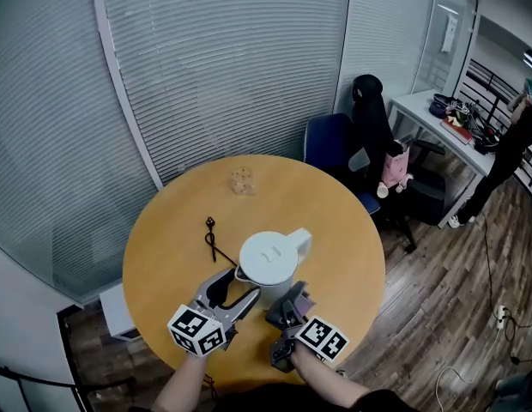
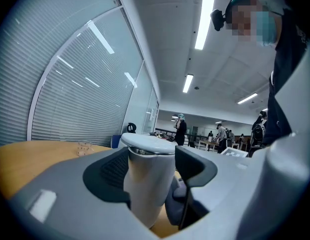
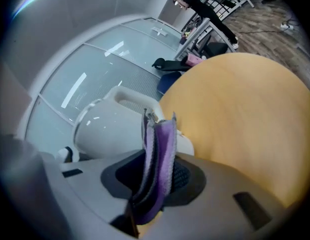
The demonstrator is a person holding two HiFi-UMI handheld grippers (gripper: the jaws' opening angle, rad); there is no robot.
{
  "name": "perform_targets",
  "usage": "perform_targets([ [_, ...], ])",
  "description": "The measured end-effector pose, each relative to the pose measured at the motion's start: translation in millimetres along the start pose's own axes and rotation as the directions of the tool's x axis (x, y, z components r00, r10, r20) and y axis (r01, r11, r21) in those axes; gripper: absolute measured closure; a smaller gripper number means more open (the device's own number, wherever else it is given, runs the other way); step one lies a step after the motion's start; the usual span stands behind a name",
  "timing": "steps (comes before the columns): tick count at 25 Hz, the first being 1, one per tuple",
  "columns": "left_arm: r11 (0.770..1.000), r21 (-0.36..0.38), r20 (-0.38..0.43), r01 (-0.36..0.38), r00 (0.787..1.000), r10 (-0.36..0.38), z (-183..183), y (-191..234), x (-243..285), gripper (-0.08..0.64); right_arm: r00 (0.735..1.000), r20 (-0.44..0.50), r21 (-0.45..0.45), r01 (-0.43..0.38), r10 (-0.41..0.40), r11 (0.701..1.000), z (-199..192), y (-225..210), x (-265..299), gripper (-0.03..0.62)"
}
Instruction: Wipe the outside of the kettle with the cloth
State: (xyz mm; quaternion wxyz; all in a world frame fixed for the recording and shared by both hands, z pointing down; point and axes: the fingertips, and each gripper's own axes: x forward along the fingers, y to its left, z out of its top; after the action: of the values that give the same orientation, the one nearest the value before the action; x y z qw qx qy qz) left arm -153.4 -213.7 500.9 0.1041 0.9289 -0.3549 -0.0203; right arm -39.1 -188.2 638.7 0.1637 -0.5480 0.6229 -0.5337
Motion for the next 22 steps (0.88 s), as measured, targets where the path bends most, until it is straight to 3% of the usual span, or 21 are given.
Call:
perform_targets([
  [4, 1.0, -0.001, -0.001, 0.001, 1.0, -0.001, 1, 2, 1, 0.267, 0.992, -0.046, -0.036, 0.117, -0.118, 0.993, -9, -33, 21, 0.5],
  [8, 1.0, -0.007, -0.004, 0.006, 1.0, -0.006, -1, 3, 3, 0.265, 0.965, -0.123, -0.07, 0.222, -0.23, 0.972, -17, -63, 35, 0.5],
  [12, 1.0, -0.019, -0.009, 0.006, 1.0, -0.006, -3, 4, 5, 0.267, 0.947, -0.181, -0.124, 0.246, -0.266, 0.961, -21, -77, 39, 0.5],
  [16, 1.0, -0.025, 0.012, -0.008, 1.0, 0.008, 2, 8, 5, 0.267, 0.978, -0.117, -0.249, 0.141, -0.175, 0.958, 9, -43, 20, 0.5],
  [19, 0.999, -0.028, 0.024, -0.022, 0.999, 0.023, 4, 13, 3, 0.267, 0.996, -0.08, -0.359, -0.001, -0.03, 0.933, 36, 11, -1, 0.5],
  [22, 0.999, -0.032, 0.034, -0.029, 0.999, 0.031, 4, 14, 2, 0.267, 0.988, -0.085, -0.382, -0.15, 0.128, 0.912, 58, 64, -23, 0.5],
])
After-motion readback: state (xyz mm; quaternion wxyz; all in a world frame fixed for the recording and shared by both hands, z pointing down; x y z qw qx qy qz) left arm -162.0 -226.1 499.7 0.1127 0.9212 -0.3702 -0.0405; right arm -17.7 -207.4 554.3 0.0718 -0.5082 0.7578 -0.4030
